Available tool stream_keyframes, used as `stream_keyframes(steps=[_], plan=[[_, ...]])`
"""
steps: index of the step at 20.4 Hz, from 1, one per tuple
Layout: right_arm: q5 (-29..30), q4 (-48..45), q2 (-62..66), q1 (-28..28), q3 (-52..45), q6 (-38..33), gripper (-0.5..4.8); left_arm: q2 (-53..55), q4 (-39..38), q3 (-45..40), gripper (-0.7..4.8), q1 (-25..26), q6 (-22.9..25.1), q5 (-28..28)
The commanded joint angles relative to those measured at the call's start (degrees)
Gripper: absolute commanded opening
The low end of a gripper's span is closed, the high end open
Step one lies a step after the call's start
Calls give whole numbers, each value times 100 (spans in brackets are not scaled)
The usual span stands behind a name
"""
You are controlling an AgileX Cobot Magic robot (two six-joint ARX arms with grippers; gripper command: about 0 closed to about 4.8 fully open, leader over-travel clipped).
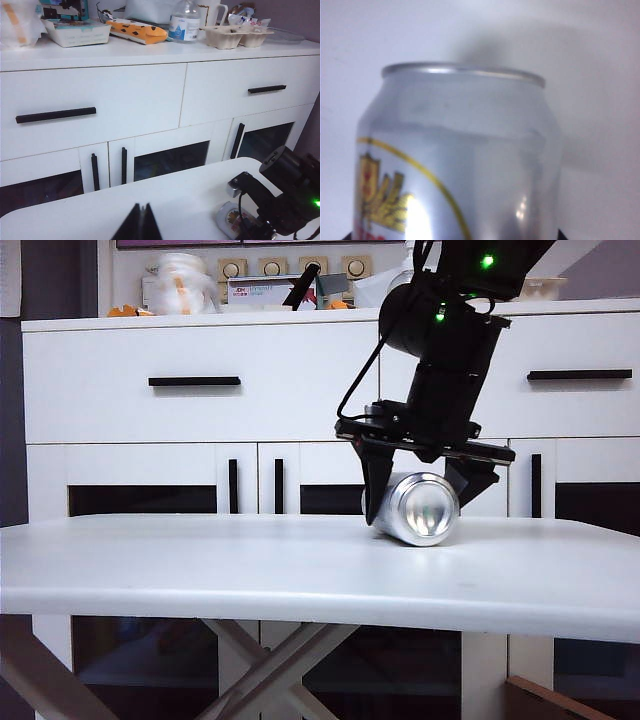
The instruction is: Pick up a can of beer from the white table, open the left drawer, place the beer inside the drawer, and finally close the drawer.
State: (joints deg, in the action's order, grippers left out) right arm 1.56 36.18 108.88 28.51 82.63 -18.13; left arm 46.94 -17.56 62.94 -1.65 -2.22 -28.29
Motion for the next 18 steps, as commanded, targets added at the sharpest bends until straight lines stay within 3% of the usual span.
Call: stream_keyframes(steps=[1,10,18], plan=[[-57,-24,-304,4,24,26,202,0,87,28,-5,-7,7,-2],[-70,-291,-1305,2,24,197,202,0,85,28,-5,-9,0,-2],[-772,-396,-2450,2,24,516,202,0,9,28,-5,-9,-17,-2]])
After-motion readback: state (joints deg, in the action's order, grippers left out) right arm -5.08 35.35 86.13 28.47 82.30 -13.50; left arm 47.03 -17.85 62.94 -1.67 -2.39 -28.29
